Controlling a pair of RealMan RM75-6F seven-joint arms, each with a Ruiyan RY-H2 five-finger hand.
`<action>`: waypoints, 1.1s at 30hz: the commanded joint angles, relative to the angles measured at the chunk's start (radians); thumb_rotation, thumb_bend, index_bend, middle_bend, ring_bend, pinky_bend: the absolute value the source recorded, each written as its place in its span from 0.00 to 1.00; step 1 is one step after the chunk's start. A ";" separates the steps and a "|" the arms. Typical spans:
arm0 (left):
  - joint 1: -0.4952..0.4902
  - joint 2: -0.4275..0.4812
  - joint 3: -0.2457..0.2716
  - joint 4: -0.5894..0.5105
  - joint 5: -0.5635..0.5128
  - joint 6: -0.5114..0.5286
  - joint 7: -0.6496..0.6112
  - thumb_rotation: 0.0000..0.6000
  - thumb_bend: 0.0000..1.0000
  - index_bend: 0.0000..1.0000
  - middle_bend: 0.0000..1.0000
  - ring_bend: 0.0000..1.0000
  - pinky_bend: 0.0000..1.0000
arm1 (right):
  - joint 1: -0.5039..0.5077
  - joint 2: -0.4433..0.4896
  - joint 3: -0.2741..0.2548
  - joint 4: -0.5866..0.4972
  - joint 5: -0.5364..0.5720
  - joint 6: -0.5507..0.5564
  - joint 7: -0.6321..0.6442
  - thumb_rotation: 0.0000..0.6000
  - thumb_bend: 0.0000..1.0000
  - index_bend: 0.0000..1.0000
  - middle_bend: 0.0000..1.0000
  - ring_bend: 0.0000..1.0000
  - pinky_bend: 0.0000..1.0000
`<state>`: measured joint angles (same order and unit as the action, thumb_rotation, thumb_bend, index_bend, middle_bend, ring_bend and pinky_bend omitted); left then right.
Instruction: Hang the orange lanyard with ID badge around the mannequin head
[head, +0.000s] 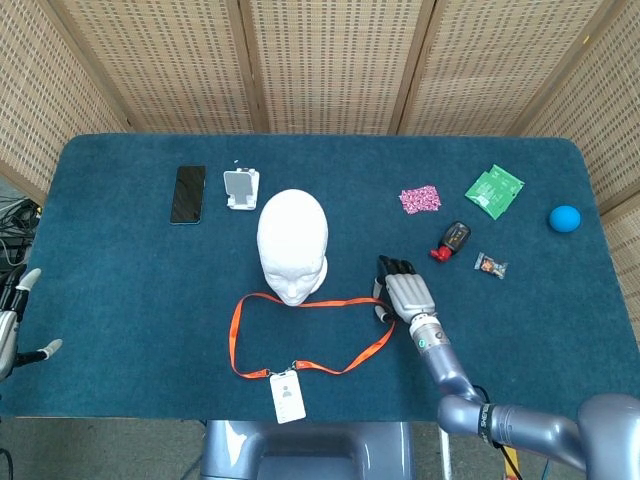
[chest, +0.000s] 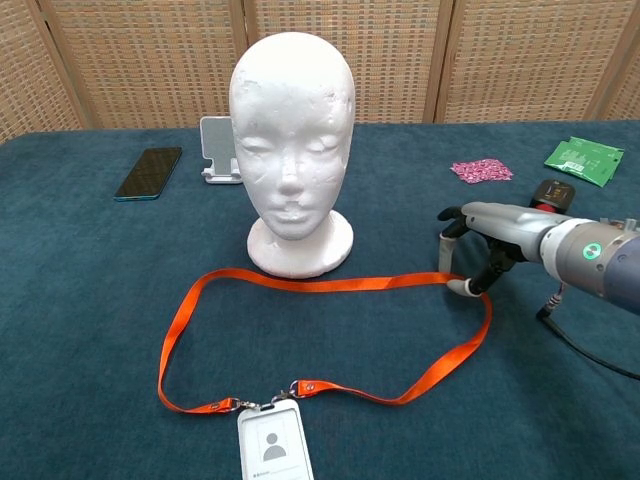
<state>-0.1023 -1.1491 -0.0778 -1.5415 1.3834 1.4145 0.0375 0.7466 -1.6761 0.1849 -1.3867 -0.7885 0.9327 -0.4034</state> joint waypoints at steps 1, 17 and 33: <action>0.000 0.000 0.000 0.000 0.000 0.001 -0.001 1.00 0.00 0.00 0.00 0.00 0.00 | 0.002 -0.009 0.000 0.009 -0.003 0.005 -0.005 1.00 0.56 0.52 0.00 0.00 0.00; -0.005 -0.004 0.002 0.002 -0.005 -0.009 0.004 1.00 0.00 0.00 0.00 0.00 0.00 | -0.009 -0.023 -0.005 0.024 -0.040 0.014 -0.003 1.00 0.62 0.66 0.00 0.00 0.00; -0.257 -0.082 -0.057 0.058 0.090 -0.239 -0.003 1.00 0.03 0.00 0.00 0.00 0.00 | -0.053 0.095 -0.022 -0.126 -0.151 0.010 0.083 1.00 0.67 0.68 0.00 0.00 0.00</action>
<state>-0.3090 -1.2005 -0.1249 -1.5139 1.4416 1.2234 0.0540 0.6962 -1.5837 0.1640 -1.5082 -0.9371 0.9437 -0.3238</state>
